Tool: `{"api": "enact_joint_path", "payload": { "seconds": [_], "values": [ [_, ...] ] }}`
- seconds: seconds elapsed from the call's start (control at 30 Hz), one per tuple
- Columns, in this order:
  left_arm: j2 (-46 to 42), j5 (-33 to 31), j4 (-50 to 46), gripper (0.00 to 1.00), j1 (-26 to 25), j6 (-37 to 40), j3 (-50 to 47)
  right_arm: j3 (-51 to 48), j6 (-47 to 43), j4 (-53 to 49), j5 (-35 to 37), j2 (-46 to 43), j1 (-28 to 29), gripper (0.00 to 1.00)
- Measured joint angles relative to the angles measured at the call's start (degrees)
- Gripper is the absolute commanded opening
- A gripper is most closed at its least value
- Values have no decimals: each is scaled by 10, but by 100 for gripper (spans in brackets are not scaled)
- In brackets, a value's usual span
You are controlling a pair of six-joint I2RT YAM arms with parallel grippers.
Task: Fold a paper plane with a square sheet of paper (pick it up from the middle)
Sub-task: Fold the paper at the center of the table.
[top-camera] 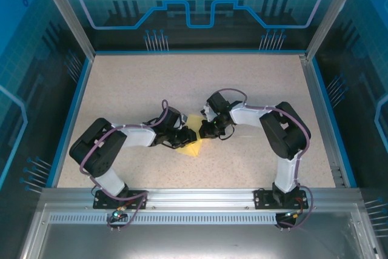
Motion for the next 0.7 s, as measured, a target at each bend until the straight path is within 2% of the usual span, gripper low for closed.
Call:
{"api": "enact_joint_path", "payload": {
  "seconds": [0.7],
  "values": [
    [5,0,2,24,0,0,0,0,0,0,5,2,0,8]
  ]
}}
